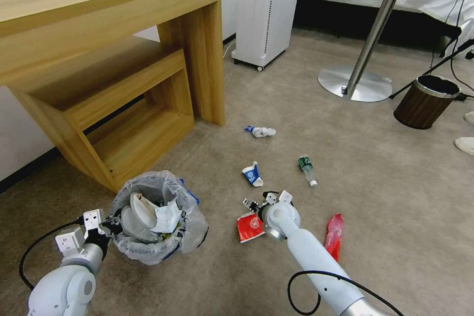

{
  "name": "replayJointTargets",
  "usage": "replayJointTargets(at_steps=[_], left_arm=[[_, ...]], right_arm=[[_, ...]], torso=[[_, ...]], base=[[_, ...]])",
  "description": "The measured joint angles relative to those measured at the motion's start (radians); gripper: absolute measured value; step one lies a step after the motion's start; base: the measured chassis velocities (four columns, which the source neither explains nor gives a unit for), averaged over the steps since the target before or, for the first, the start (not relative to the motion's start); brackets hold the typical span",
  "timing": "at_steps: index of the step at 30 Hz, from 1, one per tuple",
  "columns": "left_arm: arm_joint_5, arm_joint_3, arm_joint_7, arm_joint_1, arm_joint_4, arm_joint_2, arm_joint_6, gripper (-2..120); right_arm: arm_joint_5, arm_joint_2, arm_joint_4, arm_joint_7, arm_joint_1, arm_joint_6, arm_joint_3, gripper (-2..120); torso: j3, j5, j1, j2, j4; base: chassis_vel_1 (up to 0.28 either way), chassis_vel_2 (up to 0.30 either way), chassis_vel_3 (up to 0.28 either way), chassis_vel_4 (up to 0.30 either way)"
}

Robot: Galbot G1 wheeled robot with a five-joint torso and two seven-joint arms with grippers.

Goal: Pick up the trash bin and place the garbage on the floor into it.

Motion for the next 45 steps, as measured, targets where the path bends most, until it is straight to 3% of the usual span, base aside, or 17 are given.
replayJointTargets(at_steps=[3, 6, 8, 9, 16, 20, 23, 29, 34, 38, 39, 40, 43, 45], left_arm=[[0.000, 0.001, 0.000, -0.001, 0.001, -0.001, 0.000, 0], [0.001, 0.003, 0.000, -0.002, 0.003, -0.009, -0.002, 0], [0.002, 0.003, 0.000, -0.002, 0.003, -0.010, -0.003, 0], [0.003, 0.003, 0.000, -0.001, 0.003, -0.014, -0.006, 0], [0.008, -0.001, 0.001, 0.007, 0.003, -0.021, -0.020, 0], [0.010, -0.002, 0.004, 0.012, -0.002, -0.024, -0.024, 0], [0.010, -0.005, 0.004, 0.014, -0.007, -0.024, -0.024, 0], [0.008, -0.010, 0.005, 0.020, -0.013, -0.021, -0.027, 0], [0.006, -0.013, 0.005, 0.022, -0.015, -0.018, -0.027, 0], [0.004, -0.018, 0.005, 0.024, -0.017, -0.014, -0.027, 0], [0.003, -0.021, 0.005, 0.025, -0.018, -0.012, -0.027, 0], [0.003, -0.021, 0.005, 0.025, -0.018, -0.012, -0.027, 0], [0.001, -0.021, 0.004, 0.025, -0.021, -0.011, -0.027, 0], [0.001, -0.021, 0.004, 0.025, -0.021, -0.012, -0.027, 0]], right_arm=[[-0.011, 0.003, -0.012, -0.006, -0.004, 0.002, -0.006, 72], [-0.030, 0.005, -0.024, -0.018, -0.012, 0.005, -0.022, 55], [-0.032, 0.005, -0.025, -0.019, -0.012, 0.005, -0.024, 53], [-0.041, 0.002, -0.029, -0.026, -0.013, 0.006, -0.035, 44], [-0.064, -0.007, -0.027, -0.038, -0.020, 0.014, -0.054, 25], [-0.081, -0.019, -0.016, -0.046, -0.030, 0.015, -0.066, 7], [-0.090, -0.024, -0.016, -0.051, -0.036, 0.015, -0.071, 0], [-0.110, -0.051, 0.020, -0.088, -0.065, 0.016, -0.075, 0], [-0.097, -0.124, 0.149, -0.157, -0.116, 0.028, -0.059, 0], [-0.098, -0.220, 0.262, -0.278, -0.153, 0.086, -0.035, 0], [-0.128, -0.309, 0.327, -0.403, -0.171, 0.176, -0.027, 0], [-0.128, -0.309, 0.327, -0.403, -0.171, 0.176, -0.027, 0], [-0.207, -0.429, 0.417, -0.668, -0.189, 0.395, -0.022, 0], [-0.212, -0.437, 0.426, -0.690, -0.189, 0.416, -0.022, 0]], torso=[[0.000, 0.0001, 0.000, 0.000, 0.0000], [0.000, 0.0001, 0.000, 0.000, -0.0001], [0.000, 0.0000, 0.000, 0.000, 0.0000], [0.000, 0.0001, 0.000, 0.000, 0.0000], [0.000, 0.0001, 0.000, 0.000, 0.0000], [0.000, 0.0001, 0.000, 0.000, 0.0000], [0.000, 0.0002, 0.000, 0.000, 0.0000], [0.000, 0.0003, 0.000, 0.000, 0.0001], [0.000, 0.0003, 0.000, 0.000, 0.0000], [0.000, 0.0005, 0.000, 0.000, 0.0000], [0.000, 0.0000, 0.000, 0.000, -0.0002], [0.000, 0.0000, 0.000, 0.000, -0.0002], [0.000, 0.0004, 0.000, 0.000, -0.0004], [0.000, 0.0004, 0.000, 0.000, -0.0003]], base=[[0.000, 0.000, 0.000, 0.000], [0.000, 0.000, 0.000, 0.000], [0.000, 0.000, 0.000, 0.000], [0.000, 0.000, 0.000, 0.000], [0.000, 0.000, 0.000, 0.000], [0.000, 0.000, 0.000, 0.000], [0.000, 0.000, 0.000, 0.000], [0.000, 0.000, 0.000, 0.000], [0.000, 0.000, 0.000, 0.000], [0.000, 0.000, 0.000, 0.000], [0.000, 0.000, 0.000, 0.000], [0.000, 0.000, 0.000, 0.000], [0.000, 0.000, 0.000, 0.000], [0.000, 0.000, 0.000, 0.000]])
